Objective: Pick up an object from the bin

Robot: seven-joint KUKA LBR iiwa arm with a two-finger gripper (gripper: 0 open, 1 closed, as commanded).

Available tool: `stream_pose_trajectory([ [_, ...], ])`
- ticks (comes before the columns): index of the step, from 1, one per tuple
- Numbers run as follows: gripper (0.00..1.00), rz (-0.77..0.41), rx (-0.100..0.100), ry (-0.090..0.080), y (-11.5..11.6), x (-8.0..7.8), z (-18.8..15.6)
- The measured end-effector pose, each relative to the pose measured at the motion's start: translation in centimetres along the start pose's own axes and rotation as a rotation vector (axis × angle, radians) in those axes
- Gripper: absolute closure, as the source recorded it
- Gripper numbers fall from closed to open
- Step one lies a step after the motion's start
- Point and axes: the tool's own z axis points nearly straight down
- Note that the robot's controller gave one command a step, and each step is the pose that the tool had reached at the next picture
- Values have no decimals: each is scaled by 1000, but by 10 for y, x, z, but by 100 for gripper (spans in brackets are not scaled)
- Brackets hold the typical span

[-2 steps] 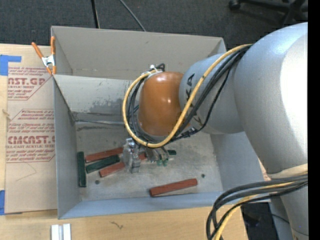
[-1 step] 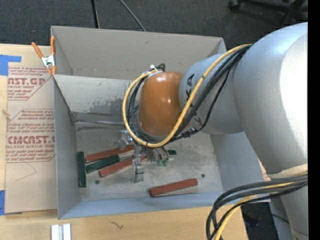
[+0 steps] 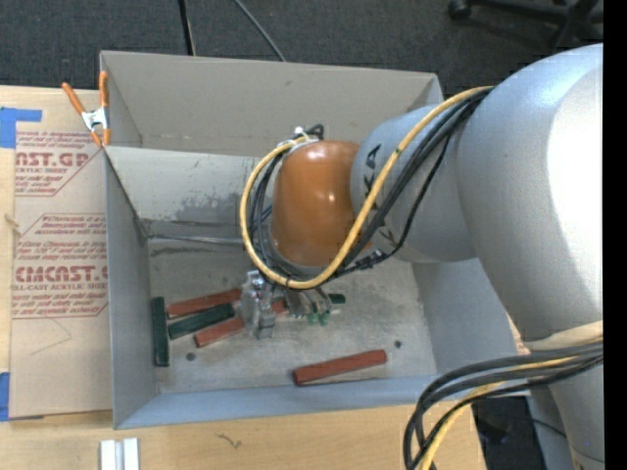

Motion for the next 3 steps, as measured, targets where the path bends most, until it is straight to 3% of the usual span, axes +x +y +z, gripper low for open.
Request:
stream_pose_trajectory([
  [1, 100, 101, -2, -5, 41, 4, -52],
  [2, 0, 102, 0, -1, 39, 5, -50],
  [3, 0, -213, 0, -2, 52, -15, 34],
])
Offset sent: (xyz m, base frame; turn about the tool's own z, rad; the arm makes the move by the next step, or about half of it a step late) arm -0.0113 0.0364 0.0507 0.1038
